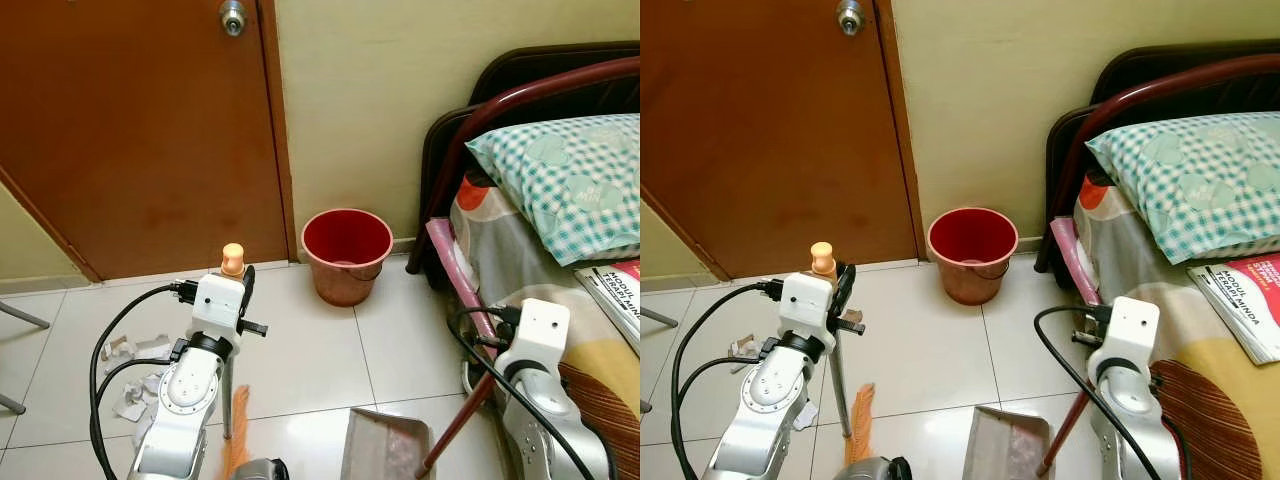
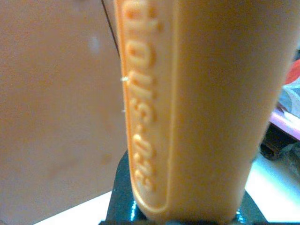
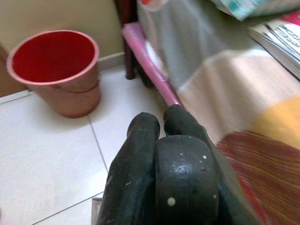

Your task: Sweep floor

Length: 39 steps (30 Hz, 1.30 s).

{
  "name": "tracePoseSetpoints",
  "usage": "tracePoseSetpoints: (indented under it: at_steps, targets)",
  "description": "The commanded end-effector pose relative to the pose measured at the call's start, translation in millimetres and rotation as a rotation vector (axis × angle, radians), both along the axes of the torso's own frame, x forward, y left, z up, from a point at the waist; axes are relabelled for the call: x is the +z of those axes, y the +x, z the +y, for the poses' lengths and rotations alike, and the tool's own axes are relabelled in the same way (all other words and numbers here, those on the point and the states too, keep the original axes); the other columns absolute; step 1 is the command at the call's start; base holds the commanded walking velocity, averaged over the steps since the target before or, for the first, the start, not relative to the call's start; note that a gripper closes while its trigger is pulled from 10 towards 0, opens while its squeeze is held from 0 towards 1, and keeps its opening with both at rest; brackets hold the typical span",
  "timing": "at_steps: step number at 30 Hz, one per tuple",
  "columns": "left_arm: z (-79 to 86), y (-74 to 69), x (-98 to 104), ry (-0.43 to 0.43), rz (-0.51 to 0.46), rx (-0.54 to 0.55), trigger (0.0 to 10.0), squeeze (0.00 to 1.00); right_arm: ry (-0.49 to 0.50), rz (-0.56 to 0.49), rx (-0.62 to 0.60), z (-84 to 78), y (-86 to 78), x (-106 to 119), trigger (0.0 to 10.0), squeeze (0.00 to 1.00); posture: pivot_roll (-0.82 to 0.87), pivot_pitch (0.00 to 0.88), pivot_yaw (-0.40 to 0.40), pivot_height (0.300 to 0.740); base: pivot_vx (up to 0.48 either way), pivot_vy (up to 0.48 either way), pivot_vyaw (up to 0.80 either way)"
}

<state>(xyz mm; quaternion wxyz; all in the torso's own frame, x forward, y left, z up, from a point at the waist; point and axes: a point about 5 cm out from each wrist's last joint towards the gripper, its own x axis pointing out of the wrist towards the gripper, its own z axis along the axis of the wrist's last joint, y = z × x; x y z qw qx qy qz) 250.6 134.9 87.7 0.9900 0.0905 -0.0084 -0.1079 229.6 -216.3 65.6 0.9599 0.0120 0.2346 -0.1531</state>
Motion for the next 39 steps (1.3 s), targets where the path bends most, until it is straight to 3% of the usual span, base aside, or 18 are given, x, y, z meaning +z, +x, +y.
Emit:
tracePoseSetpoints:
  at_steps: [1,4,9,14,18,22,23,25,27,28,29,34,37,39]
  targets:
    - [-0.4,0.8,1.6,0.003,0.003,-0.003,10.0,0.0,0.029,0.054,0.034,6.4,-2.7,-8.0,10.0,0.0,-0.03,0.059,0.038,0.74,0.0,0.0,0.0]
    - [4.3,0.1,1.1,0.006,0.004,0.012,10.0,0.0,-0.019,0.162,0.102,7.6,-13.7,-15.0,10.0,0.0,-0.03,0.06,0.034,0.74,0.0,0.0,0.0]
    - [4.7,0.1,1.2,0.006,0.004,0.018,10.0,0.0,-0.012,0.204,0.146,5.5,-17.9,-17.3,10.0,0.0,-0.03,0.061,0.031,0.74,0.0,0.0,0.0]
    - [1.5,-0.3,0.3,0.0,0.006,0.014,10.0,0.0,0.058,0.142,0.189,11.9,-13.1,-12.2,10.0,0.0,-0.03,0.061,0.03,0.74,0.0,0.0,0.0]
    - [4.4,-0.8,0.5,0.002,0.005,0.019,10.0,0.0,0.04,0.054,0.198,14.4,-8.6,-11.8,10.0,0.0,-0.04,0.055,0.045,0.74,0.0,0.0,0.0]
    - [9.6,0.3,0.7,0.012,0.004,0.028,10.0,0.0,0.062,-0.019,0.131,11.0,-5.7,-11.2,10.0,0.0,-0.04,0.053,0.062,0.74,0.0,0.0,0.0]
    - [11.3,2.0,2.1,0.016,-0.001,0.029,10.0,0.0,0.071,-0.084,0.103,9.7,-3.5,-5.7,0.0,0.0,-0.04,0.053,0.062,0.74,0.0,0.0,0.0]
    - [11.9,3.6,3.2,0.018,-0.004,0.029,10.0,0.0,0.072,-0.135,0.093,9.9,-2.1,-0.8,0.0,0.0,-0.04,0.053,0.062,0.74,0.0,0.0,0.0]
    - [10.7,5.3,3.7,0.018,-0.006,0.02,10.0,0.0,-0.007,-0.191,0.084,7.8,-1.3,6.2,0.0,0.0,-0.05,0.051,0.067,0.74,0.0,0.0,0.0]
    - [9.6,5.9,3.7,0.017,-0.006,0.015,10.0,0.0,-0.075,-0.218,0.076,4.3,-0.3,10.9,7.3,0.0,-0.05,0.051,0.067,0.74,0.0,0.0,0.0]
    - [8.4,6.5,3.7,0.016,-0.005,0.011,10.0,0.0,-0.165,-0.248,0.059,-1.1,1.0,16.9,10.0,0.0,-0.05,0.051,0.067,0.74,0.0,0.0,0.0]
    - [6.1,5.1,2.1,0.01,0.002,0.003,10.0,0.0,-0.278,-0.277,-0.044,-15.3,5.7,22.9,10.0,0.0,-0.05,0.046,0.064,0.74,0.0,0.0,0.0]
    - [5.1,2.9,1.0,0.009,0.009,-0.008,10.0,0.0,-0.43,-0.236,-0.154,-19.1,11.1,21.8,10.0,0.0,-0.04,0.044,0.066,0.74,0.0,0.0,0.0]
    - [5.6,2.7,1.0,0.01,0.009,-0.009,10.0,0.0,-0.437,-0.231,-0.179,-18.6,11.9,21.0,10.0,0.0,-0.03,0.043,0.069,0.74,0.0,0.0,0.0]
